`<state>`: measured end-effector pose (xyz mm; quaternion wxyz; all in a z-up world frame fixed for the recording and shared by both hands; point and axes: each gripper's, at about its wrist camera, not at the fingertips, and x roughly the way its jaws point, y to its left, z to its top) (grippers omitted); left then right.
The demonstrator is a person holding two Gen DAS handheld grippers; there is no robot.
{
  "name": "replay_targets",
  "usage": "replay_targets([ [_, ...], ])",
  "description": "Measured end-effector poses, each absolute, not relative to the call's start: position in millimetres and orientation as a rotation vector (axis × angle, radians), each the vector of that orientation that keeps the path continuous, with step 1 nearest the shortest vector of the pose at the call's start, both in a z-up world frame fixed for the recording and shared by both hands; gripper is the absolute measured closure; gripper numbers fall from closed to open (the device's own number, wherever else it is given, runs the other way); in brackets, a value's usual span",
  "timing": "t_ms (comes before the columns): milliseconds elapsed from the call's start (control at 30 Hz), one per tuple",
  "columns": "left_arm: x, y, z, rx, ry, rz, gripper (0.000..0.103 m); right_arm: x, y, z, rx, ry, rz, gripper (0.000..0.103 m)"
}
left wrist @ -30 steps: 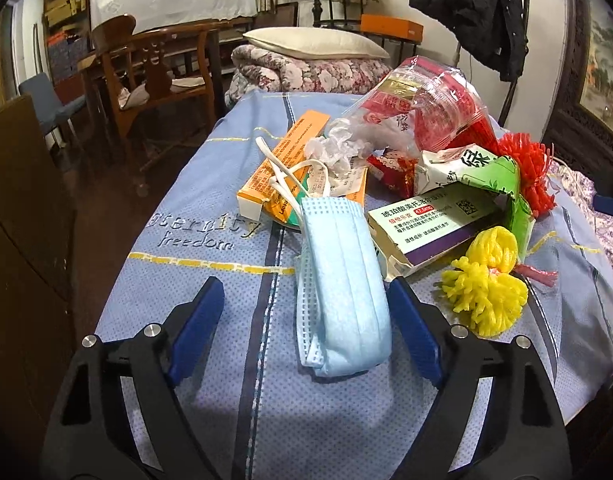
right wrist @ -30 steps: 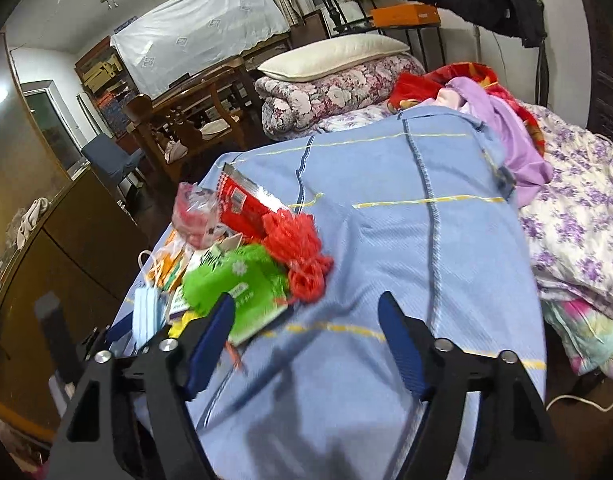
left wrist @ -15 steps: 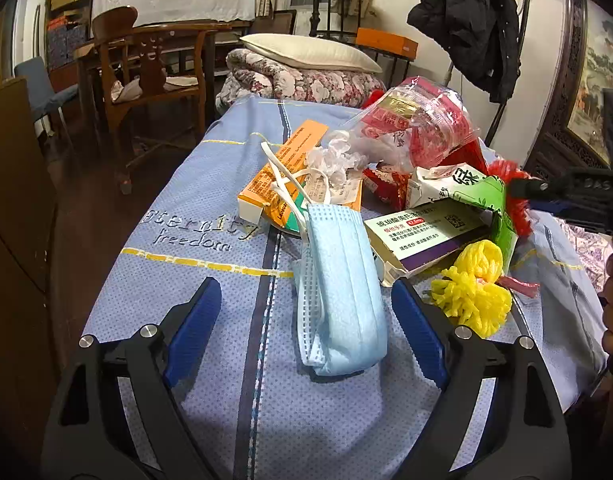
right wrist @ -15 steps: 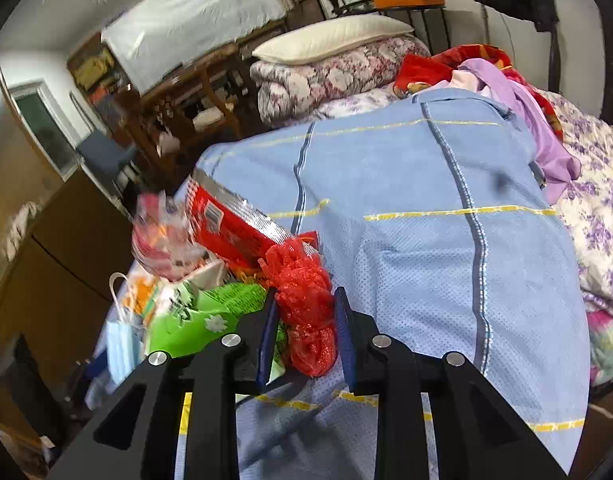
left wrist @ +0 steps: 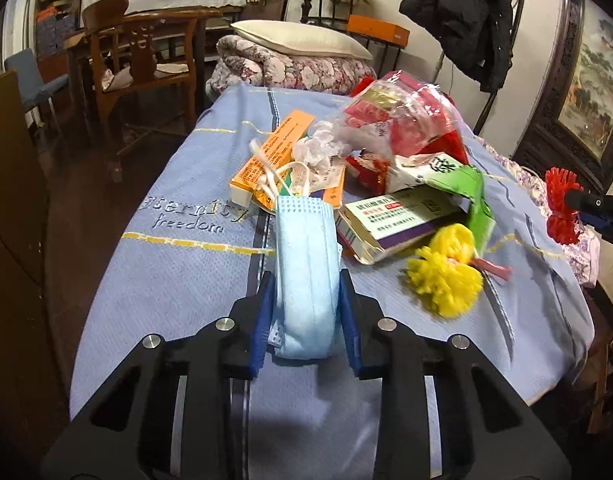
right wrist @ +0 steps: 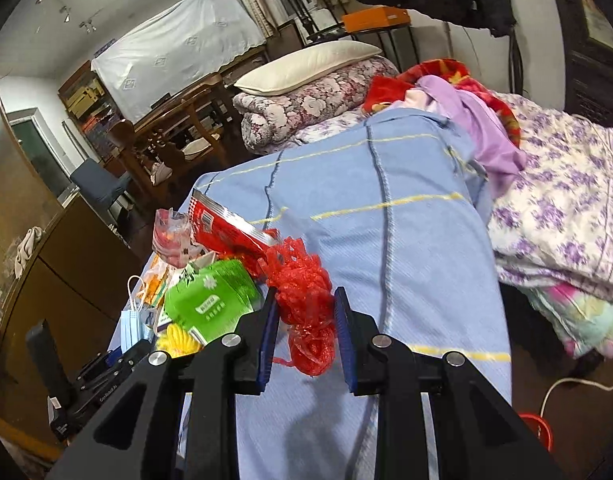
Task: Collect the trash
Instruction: 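Grasp the blue face mask with the left tool while the right grasps the red mesh net, then carry the mask and net to the red wastebasket and open both tools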
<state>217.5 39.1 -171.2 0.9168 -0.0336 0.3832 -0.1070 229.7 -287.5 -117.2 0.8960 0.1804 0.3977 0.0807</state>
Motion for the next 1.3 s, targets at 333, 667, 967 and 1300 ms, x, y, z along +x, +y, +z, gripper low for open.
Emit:
replay_targets([
  [333, 180.8, 33.5, -132.8, -0.067, 0.737, -0.248, 0.071, 173.9, -324.3, -101.1, 0.418, 0.769, 0.126, 0.076],
  [667, 140.4, -11.8, -96.7, -0.02, 0.677, -0.352, 0.071, 106.6, -378.2, -99.0, 0.481, 0.749, 0.075, 0.076],
  [967, 115.3, -101.2, -93.5, 0.042, 0.714, -0.552, 0.071, 42.2, -449.0, -136.2, 0.492, 0.834, -0.061, 0.074],
  [1300, 108.3, -213.1, -114.2, 0.182, 0.8, -0.772, 0.071, 19.2, -513.1, -238.4, 0.693, 1.04, -0.193, 0.037],
])
